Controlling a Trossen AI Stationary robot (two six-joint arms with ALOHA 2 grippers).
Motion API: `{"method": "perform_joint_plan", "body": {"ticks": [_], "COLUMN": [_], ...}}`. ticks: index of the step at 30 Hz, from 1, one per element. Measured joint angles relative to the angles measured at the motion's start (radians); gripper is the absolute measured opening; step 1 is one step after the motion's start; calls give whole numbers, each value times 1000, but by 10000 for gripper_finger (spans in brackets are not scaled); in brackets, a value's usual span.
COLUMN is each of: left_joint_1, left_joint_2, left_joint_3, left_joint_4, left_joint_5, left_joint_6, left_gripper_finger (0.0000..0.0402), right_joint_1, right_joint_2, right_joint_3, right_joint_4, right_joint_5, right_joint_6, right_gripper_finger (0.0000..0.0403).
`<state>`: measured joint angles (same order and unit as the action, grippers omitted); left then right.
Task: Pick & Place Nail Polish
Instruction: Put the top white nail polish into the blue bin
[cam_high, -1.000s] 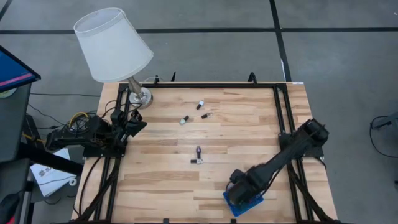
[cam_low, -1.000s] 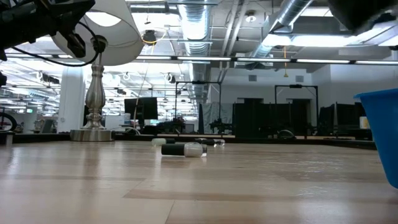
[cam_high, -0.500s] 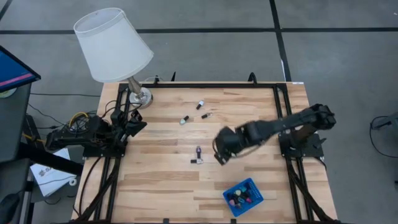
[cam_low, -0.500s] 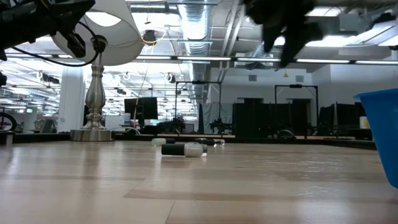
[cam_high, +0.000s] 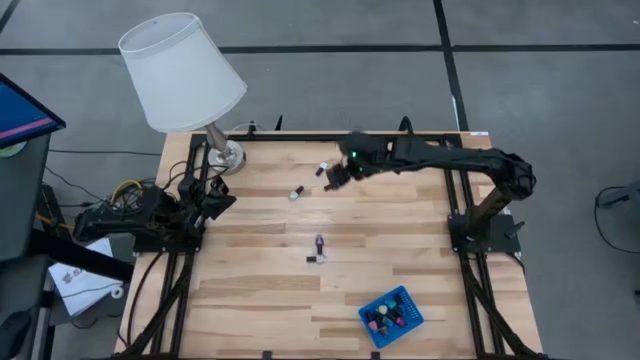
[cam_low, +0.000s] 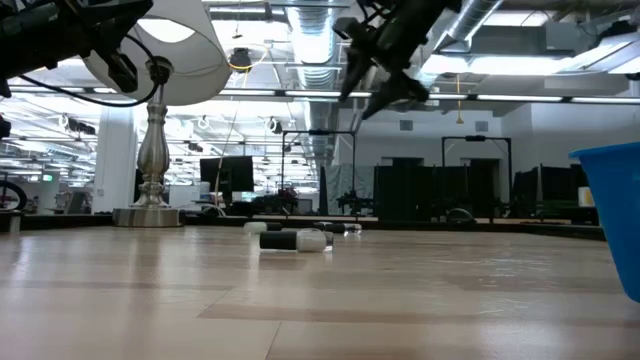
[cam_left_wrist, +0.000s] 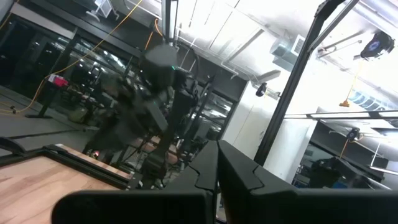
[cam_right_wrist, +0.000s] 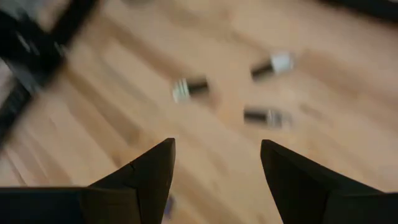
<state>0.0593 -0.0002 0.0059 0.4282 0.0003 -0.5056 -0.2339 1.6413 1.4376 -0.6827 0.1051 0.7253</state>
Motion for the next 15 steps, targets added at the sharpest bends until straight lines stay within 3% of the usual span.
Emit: {"method": "perform_joint_plan", "body": {"ticks": [9, 15], "left_joint_1": [0, 0], "left_joint_2": [0, 0], "left_joint_3": [0, 0], "left_joint_4": [0, -1], "left_joint_5": [0, 0], "left_joint_6": [0, 0], "left_gripper_finger": [1, 1], "right_joint_1": [-135, -149], "right_joint_2": [61, 228], "right_joint_3": [10, 176], "right_joint_4": [163, 155], "right_joint_5": [8, -3], "right_joint_6": [4, -144], "right_gripper_finger": [228, 228]}}
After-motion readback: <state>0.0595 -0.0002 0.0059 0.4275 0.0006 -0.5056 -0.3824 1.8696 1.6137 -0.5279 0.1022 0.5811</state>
